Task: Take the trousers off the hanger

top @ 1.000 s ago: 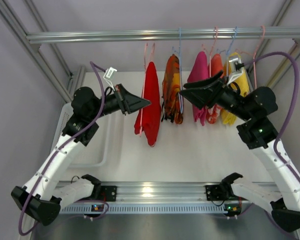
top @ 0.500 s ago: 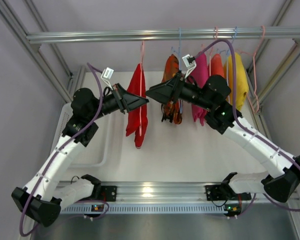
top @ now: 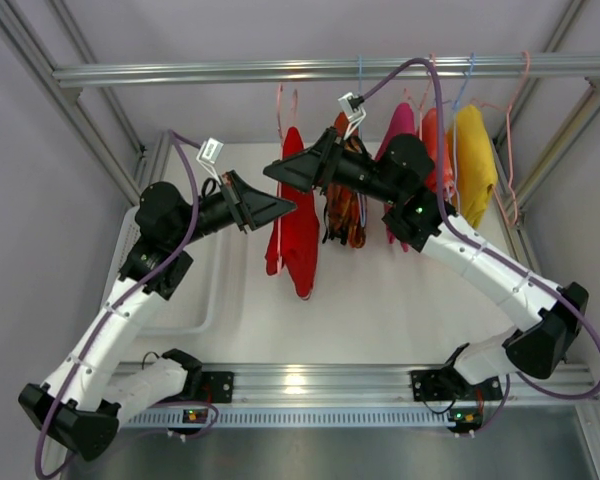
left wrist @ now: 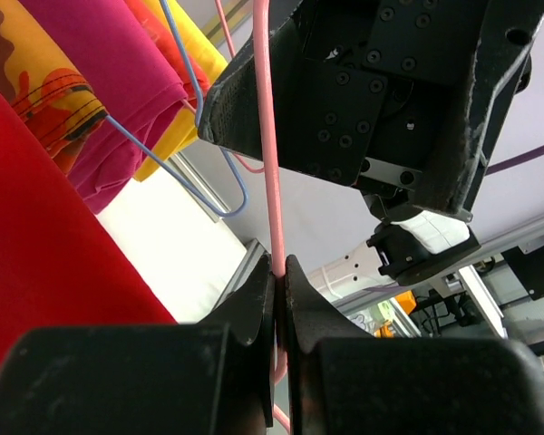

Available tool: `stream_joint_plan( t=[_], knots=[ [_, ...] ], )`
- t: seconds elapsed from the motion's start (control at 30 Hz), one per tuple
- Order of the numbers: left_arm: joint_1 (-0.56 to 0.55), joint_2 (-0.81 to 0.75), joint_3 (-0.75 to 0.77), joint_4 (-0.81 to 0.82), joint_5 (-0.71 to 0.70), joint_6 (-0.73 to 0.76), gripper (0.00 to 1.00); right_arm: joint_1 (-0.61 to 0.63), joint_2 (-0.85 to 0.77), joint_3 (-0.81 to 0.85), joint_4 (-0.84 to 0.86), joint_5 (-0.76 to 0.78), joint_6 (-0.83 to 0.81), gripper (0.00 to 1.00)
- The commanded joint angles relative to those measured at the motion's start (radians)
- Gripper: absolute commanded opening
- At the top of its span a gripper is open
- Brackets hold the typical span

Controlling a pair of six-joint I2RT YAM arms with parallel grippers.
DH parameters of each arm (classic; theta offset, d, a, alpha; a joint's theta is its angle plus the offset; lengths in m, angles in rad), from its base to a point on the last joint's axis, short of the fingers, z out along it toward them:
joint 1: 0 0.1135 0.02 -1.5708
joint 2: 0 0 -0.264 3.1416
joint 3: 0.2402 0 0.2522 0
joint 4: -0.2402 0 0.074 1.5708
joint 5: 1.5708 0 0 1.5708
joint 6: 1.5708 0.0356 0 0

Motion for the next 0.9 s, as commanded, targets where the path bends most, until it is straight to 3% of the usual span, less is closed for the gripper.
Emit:
stream_joint_plan(
  t=[0.0,0.1,0.2,0.23,0.3,0.33,0.37,0.4,0.43,0.47,0.53,0.57,0.63,0.77,0.87],
  knots=[
    [-0.002,-0.058,0.022,0.212,-0.009,0.042,0.0,0.029,0.023,0.065,0.117,-0.006,0.028,0.59],
    [-0.004,-0.052,0.026,0.212,-0.012,0.048,0.0,0.045,0.037,0.08,0.125,-0.011,0.041,0.54],
    [-0.005,-0.047,0.029,0.194,-0.015,0.075,0.0,0.052,0.049,0.083,0.114,-0.003,0.052,0.41],
    [-0.007,-0.049,0.03,0.174,-0.02,0.091,0.0,0.052,0.052,0.083,0.114,-0.001,0.058,0.25],
    [-0.008,-0.058,0.032,0.114,-0.025,0.146,0.0,0.052,0.052,0.088,0.106,0.014,0.06,0.08],
    [-0.007,-0.064,0.029,0.092,-0.037,0.169,0.0,0.051,0.052,0.096,0.1,0.018,0.064,0.0],
    [-0.007,-0.079,0.029,0.074,-0.045,0.192,0.01,0.049,0.049,0.099,0.096,0.018,0.064,0.0],
    [-0.007,-0.09,0.029,0.054,-0.051,0.247,0.08,0.048,0.048,0.102,0.094,0.015,0.063,0.0],
    [-0.007,-0.101,0.024,0.025,-0.063,0.273,0.36,0.046,0.045,0.106,0.093,0.017,0.064,0.0],
    [-0.005,-0.127,0.021,0.0,-0.106,0.301,0.53,0.04,0.038,0.11,0.088,0.015,0.067,0.0],
    [-0.002,-0.177,0.01,-0.094,-0.234,0.361,0.81,0.025,0.025,0.119,0.086,0.014,0.071,0.0],
    [-0.001,-0.196,0.004,-0.115,-0.273,0.378,0.88,0.022,0.018,0.122,0.085,0.017,0.077,0.0],
    [0.007,-0.23,-0.01,-0.15,-0.346,0.425,0.99,0.012,0.011,0.134,0.074,0.017,0.08,0.0],
    [0.016,-0.303,-0.043,-0.224,-0.396,0.559,0.99,0.005,0.003,0.159,0.057,0.017,0.09,0.0],
    [0.018,-0.383,-0.123,-0.257,-0.353,0.719,0.99,0.003,0.002,0.166,0.045,0.032,0.104,0.0]
  ],
)
